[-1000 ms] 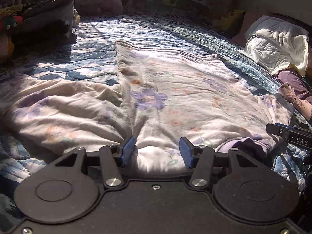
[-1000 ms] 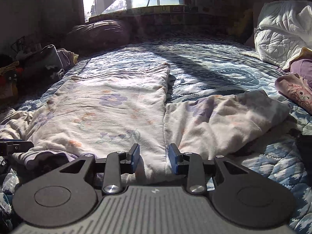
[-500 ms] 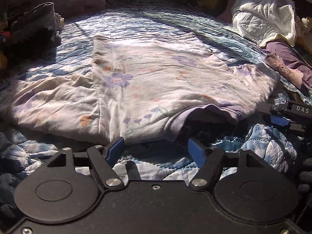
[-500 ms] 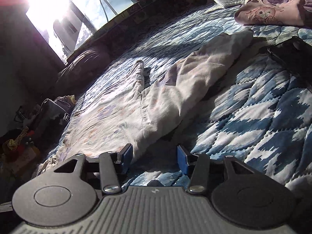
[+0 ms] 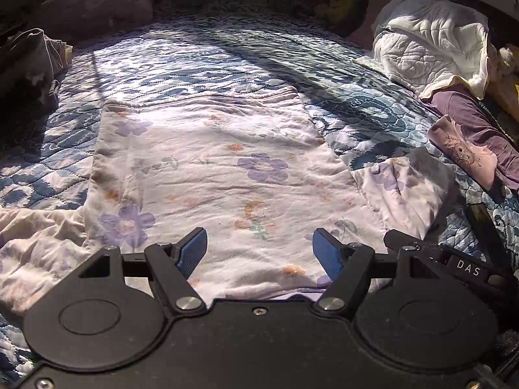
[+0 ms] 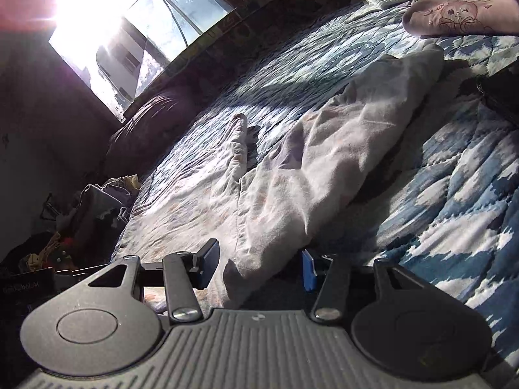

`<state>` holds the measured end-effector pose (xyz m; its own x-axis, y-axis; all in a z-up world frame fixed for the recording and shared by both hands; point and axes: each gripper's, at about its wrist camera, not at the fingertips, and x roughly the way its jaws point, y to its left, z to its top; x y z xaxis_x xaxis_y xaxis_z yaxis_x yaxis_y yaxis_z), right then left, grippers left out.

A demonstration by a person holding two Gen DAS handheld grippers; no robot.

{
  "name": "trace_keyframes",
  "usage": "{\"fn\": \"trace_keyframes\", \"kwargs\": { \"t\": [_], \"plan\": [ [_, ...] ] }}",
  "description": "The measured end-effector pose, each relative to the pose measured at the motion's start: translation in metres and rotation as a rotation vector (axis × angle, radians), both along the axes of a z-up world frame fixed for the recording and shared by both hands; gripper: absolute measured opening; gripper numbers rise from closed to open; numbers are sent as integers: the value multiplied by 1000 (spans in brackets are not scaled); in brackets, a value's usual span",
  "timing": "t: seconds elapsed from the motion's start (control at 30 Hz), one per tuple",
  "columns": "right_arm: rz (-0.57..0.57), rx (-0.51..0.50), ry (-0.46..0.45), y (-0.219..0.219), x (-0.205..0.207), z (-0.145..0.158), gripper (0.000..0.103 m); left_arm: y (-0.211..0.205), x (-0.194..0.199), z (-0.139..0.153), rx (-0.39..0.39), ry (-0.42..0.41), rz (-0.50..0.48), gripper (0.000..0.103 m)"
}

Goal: Fold clothes

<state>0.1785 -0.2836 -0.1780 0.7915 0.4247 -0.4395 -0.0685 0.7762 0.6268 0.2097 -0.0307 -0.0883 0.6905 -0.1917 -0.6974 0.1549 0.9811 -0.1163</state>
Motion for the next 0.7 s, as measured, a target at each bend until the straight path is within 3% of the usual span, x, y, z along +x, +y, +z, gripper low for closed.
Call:
{"fn": "trace_keyframes", "kwargs": {
  "t": [0.1, 0.23, 0.3, 0.37, 0.53, 0.7],
  "plan": [
    [26, -35, -15, 4, 4, 1, 54, -26, 45, 0, 10, 15, -18, 71],
    [82, -111, -49, 13, 4, 4, 74, -60, 98, -5, 37, 36, -35, 67],
    [96, -153, -61, 18, 3, 6, 75, -76, 123, -9, 66, 47, -48, 63],
    [93, -148, -60, 17, 4, 7, 74, -90, 146, -14, 101, 56, -61, 55],
    [54, -74, -32, 3, 6, 4, 57, -112, 180, -22, 151, 73, -76, 48],
    [44, -55, -21, -1, 6, 3, 51, -126, 197, -25, 201, 78, -87, 44]
  ]
}}
